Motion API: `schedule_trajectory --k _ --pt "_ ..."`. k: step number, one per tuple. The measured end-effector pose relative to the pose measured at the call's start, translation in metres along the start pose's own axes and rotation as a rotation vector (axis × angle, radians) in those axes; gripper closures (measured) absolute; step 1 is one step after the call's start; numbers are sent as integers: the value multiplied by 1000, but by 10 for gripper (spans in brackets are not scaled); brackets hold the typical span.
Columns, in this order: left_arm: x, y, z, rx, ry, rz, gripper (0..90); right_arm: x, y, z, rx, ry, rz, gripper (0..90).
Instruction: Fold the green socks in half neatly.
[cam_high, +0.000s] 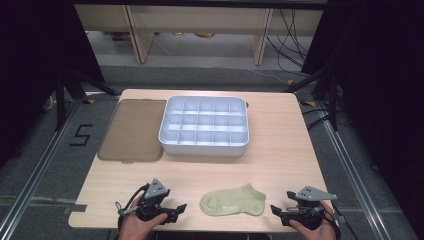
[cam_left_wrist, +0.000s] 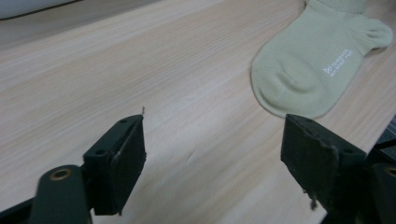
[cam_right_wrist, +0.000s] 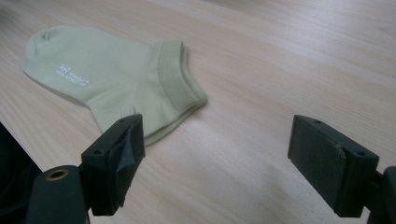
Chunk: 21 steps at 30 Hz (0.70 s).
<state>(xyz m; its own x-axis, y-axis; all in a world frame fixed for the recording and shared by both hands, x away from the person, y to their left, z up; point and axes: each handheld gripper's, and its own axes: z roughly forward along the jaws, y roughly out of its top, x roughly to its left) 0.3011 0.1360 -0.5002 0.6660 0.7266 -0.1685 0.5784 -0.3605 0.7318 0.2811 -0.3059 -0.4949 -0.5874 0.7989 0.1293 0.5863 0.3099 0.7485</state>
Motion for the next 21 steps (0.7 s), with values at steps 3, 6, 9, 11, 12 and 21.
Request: schedule_trajectory --k 3,6,9,11,12,21 --pt "-2 5 9 2 -15 -5 270 0 0 0 -2 -1 0 197" --pt "-10 13 22 3 -17 3 297 -1 0 -2 6 -10 -12 201" --pt "-17 19 27 10 -35 30 308 1 0 -1 16 -4 17 202" --pt "-21 22 31 11 -48 30 320 2 0 0 9 5 22 204" --pt "-23 23 33 12 -51 36 326 2 0 0 11 4 20 204" --pt "-36 29 50 38 -76 61 428 3 0 1 9 13 16 208"
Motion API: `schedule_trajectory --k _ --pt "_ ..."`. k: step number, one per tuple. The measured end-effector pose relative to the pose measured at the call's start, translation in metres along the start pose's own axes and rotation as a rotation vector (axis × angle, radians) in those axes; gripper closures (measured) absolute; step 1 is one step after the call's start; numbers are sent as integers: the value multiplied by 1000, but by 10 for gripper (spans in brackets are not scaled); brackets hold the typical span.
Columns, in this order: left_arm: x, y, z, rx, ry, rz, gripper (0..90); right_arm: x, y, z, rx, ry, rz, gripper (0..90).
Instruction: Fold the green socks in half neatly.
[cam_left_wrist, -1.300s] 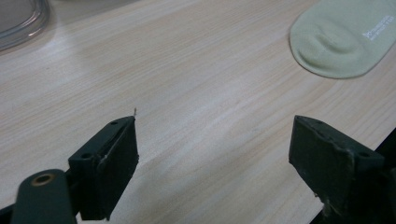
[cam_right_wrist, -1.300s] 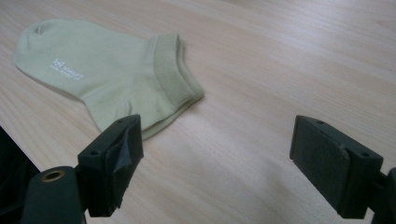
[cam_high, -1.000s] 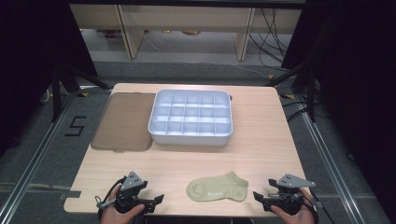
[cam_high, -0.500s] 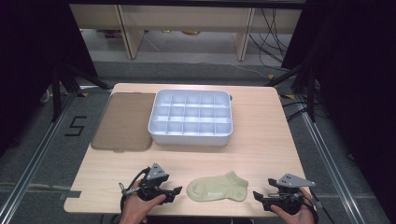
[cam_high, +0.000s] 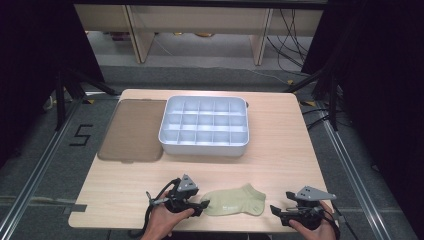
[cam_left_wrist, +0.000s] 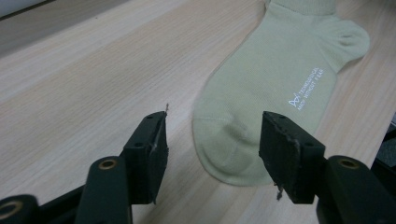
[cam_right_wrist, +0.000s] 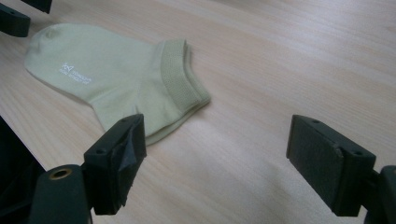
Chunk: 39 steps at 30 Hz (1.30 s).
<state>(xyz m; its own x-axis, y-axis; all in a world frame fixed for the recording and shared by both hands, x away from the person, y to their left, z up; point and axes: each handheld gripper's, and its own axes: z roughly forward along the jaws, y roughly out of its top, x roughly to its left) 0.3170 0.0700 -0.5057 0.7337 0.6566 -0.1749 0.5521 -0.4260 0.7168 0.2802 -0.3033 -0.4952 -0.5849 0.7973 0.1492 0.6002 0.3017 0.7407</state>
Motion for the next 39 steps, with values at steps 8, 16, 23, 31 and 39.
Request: schedule_trajectory --k 8,16,23,31,39 --pt "-1 2 7 28 14 47 522 -1 1 0 8 1 -36 217" --pt "-6 -1 9 27 59 94 662 -1 1 0 9 -5 -44 220" --pt "-5 -2 5 21 41 106 821 0 1 0 10 7 -37 223" --pt "3 -3 -10 37 31 123 833 1 2 0 -18 25 -31 258" --pt "13 -7 -24 69 54 137 833 19 11 5 -31 116 -81 469"
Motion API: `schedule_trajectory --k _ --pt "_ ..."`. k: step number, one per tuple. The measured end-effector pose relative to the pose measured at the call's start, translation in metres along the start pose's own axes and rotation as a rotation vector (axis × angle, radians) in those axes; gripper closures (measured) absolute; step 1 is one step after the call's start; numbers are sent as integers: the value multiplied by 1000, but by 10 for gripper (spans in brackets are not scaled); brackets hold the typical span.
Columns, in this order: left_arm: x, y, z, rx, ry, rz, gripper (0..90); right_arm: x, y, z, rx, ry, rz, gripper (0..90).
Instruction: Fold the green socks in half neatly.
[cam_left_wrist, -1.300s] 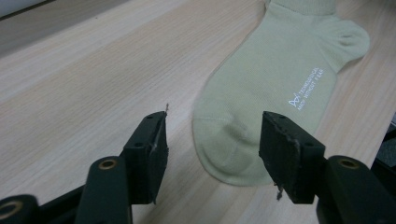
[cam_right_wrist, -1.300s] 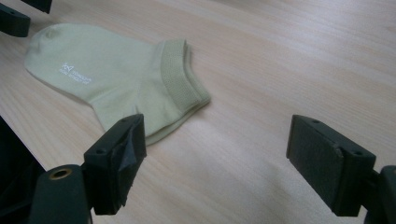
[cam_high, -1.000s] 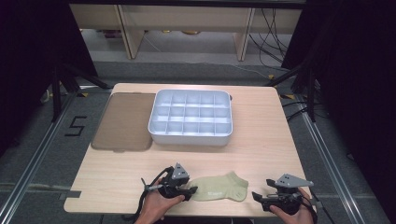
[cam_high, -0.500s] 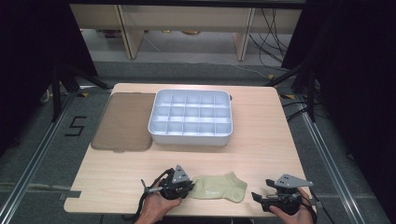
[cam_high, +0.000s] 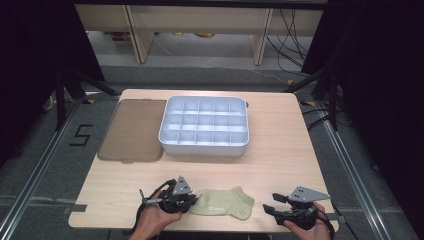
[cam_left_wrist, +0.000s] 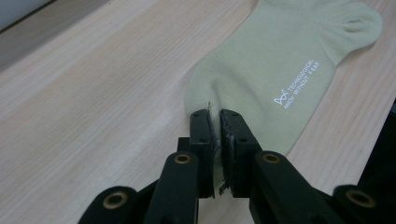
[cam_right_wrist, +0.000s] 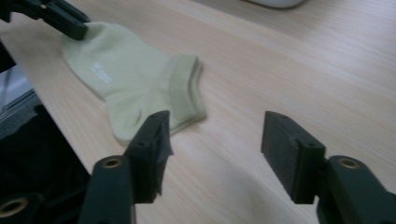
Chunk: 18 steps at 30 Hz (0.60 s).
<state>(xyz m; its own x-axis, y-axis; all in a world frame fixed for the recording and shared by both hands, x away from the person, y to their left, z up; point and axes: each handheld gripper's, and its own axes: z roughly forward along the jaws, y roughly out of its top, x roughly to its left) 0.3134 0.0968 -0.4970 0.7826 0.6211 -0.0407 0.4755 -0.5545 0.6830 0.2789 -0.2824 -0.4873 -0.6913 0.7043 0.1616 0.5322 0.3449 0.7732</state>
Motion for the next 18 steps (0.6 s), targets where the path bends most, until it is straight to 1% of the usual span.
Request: schedule_trajectory --k 2,3,4,5,6,7,8,10,11,12,13,14,15,16,17,18 --pt "1 0 -2 1 -3 0 833 6 4 6 5 22 -37 523" --pt "3 0 -5 12 -9 -7 833 9 6 9 19 33 -49 544" --pt "4 0 -7 18 -7 10 832 12 8 13 29 42 -64 574" --pt "4 0 -7 18 -7 10 832 12 8 13 29 42 -64 574" --pt "5 -1 -9 20 0 7 832 20 11 20 37 57 -85 624" --pt "4 -1 -11 23 8 4 832 23 13 23 41 70 -114 649" --pt "4 -1 -12 25 9 13 832 26 15 27 46 82 -132 669" --pt "4 -1 -14 28 3 18 832 33 20 33 52 98 -154 716" --pt "4 0 -15 28 -4 15 832 36 22 37 47 118 -172 739" --pt "4 0 -15 28 -4 15 831 39 24 40 48 133 -166 758" --pt "5 0 -17 28 -6 3 831 42 26 44 43 157 -184 774" --pt "6 1 -18 32 -9 6 831 45 29 48 59 168 -186 789" --pt "6 1 -18 31 -12 -5 831 47 31 53 67 178 -213 803" --pt "7 1 -18 35 -8 -3 831 50 33 57 71 189 -219 816" --pt "7 1 -18 35 -8 -3 831 50 33 57 71 189 -219 816" --pt "8 1 -20 39 -16 4 831 52 35 61 75 200 -231 827"
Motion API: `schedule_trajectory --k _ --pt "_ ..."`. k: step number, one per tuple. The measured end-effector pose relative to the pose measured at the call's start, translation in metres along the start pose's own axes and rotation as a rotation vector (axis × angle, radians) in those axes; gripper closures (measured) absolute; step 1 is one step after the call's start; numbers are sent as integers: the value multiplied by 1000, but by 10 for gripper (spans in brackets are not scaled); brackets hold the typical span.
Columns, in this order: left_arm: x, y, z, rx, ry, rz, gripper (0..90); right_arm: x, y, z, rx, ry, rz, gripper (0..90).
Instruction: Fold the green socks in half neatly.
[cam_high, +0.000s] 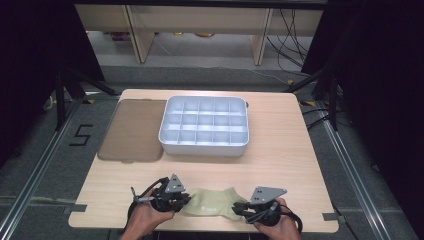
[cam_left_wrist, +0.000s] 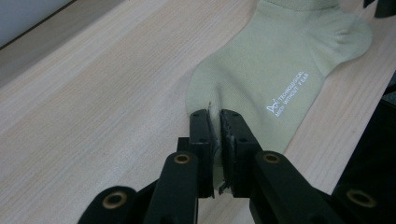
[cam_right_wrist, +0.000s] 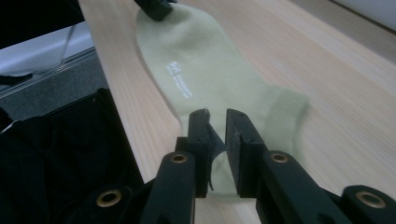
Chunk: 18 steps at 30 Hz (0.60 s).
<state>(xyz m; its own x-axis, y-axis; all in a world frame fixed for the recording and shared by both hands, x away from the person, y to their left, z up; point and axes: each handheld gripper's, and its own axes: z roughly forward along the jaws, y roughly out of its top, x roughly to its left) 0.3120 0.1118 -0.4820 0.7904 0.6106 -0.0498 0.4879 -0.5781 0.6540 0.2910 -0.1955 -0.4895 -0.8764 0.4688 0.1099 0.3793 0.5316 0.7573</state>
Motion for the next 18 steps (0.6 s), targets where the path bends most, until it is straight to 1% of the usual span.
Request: schedule_trajectory --k 1,2,3,4,5,6,7,8,9,10,11,12,13,14,15,16,17,18 --pt "1 0 0 -1 6 1 831 1 3 3 7 12 -5 838" --pt "1 0 -1 -1 2 -13 831 2 8 10 13 14 -12 849" --pt "2 0 -3 7 -1 -1 830 2 11 14 8 15 -22 854" --pt "3 0 -3 1 -2 -14 831 3 14 16 18 18 -26 861" --pt "3 1 -6 10 -8 -6 831 4 16 20 14 23 -32 868" --pt "5 1 -8 6 -4 -1 831 5 19 22 23 33 -42 872" --pt "5 1 -9 3 -3 -14 831 6 21 27 15 35 -46 877" --pt "6 2 -12 6 -3 -1 831 6 23 30 21 44 -54 880" --pt "7 2 -13 5 -8 -13 831 7 25 34 27 46 -61 883" --pt "8 3 -16 6 -7 0 831 8 28 38 35 59 -74 885" --pt "9 3 -18 8 -5 -12 831 9 29 42 41 59 -75 887" --pt "10 3 -19 1 -2 -14 831 10 31 46 48 61 -80 889" --pt "10 2 -20 -3 3 -22 831 11 33 50 54 68 -93 890" --pt "11 2 -21 -3 1 -20 831 12 35 55 60 74 -96 892" --pt "11 2 -21 -3 1 -20 831 12 35 55 60 74 -96 892" --pt "14 2 -25 7 -4 -9 831 14 38 62 71 82 -99 892" --pt "14 2 -25 7 -4 -9 832 14 38 62 71 82 -99 892" --pt "14 2 -27 -3 0 -24 832 15 41 69 72 88 -99 892"
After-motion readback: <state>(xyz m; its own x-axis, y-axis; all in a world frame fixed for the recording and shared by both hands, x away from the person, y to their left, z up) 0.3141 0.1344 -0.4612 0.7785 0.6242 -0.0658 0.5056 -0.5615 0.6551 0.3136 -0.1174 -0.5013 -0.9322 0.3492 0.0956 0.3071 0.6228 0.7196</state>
